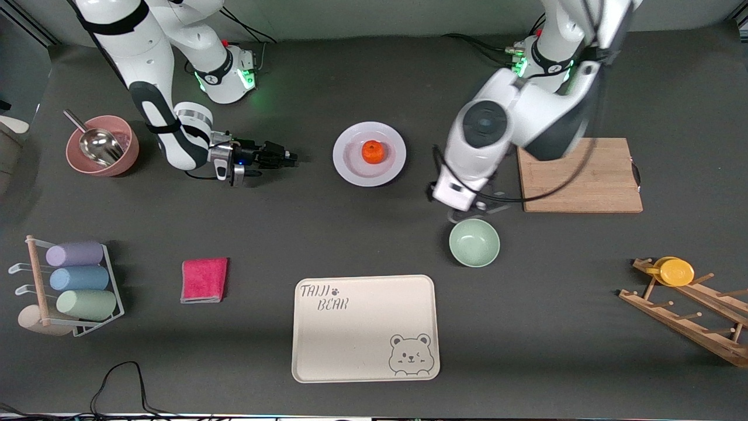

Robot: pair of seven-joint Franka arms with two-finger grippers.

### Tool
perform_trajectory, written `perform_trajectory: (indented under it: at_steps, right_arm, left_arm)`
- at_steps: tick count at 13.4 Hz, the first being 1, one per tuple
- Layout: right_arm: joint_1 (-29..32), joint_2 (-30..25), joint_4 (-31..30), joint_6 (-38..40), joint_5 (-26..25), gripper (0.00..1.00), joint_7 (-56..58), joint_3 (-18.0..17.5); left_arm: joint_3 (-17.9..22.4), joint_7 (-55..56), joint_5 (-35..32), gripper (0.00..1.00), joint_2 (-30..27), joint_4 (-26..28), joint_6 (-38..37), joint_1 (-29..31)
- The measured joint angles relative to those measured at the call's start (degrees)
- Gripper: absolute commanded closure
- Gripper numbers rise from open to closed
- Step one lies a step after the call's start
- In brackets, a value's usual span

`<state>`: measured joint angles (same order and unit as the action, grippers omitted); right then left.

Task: Place orange and plate with both arms
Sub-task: 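Lower the orange onto the plate while the right gripper holds the rim, then open the left gripper and withdraw it toward the cutting board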

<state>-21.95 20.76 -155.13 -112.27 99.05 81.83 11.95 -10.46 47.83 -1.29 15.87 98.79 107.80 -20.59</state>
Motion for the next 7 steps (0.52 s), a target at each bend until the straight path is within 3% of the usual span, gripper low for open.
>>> perform_trajectory:
  at_steps: [4,7]
  right_arm:
    - [-0.19,0.89,0.03,-0.04,6.47,0.54,0.96,-4.51]
    - [-0.28,1.22,0.29,-0.34,12.78,0.54,1.64,-9.63]
  left_arm:
    - [14.23,-20.83,2.10,0.00,-0.82,-8.36,-9.82,0.43]
    - [23.10,-33.64,2.19,0.00,-1.38,-11.13,-13.85,1.30]
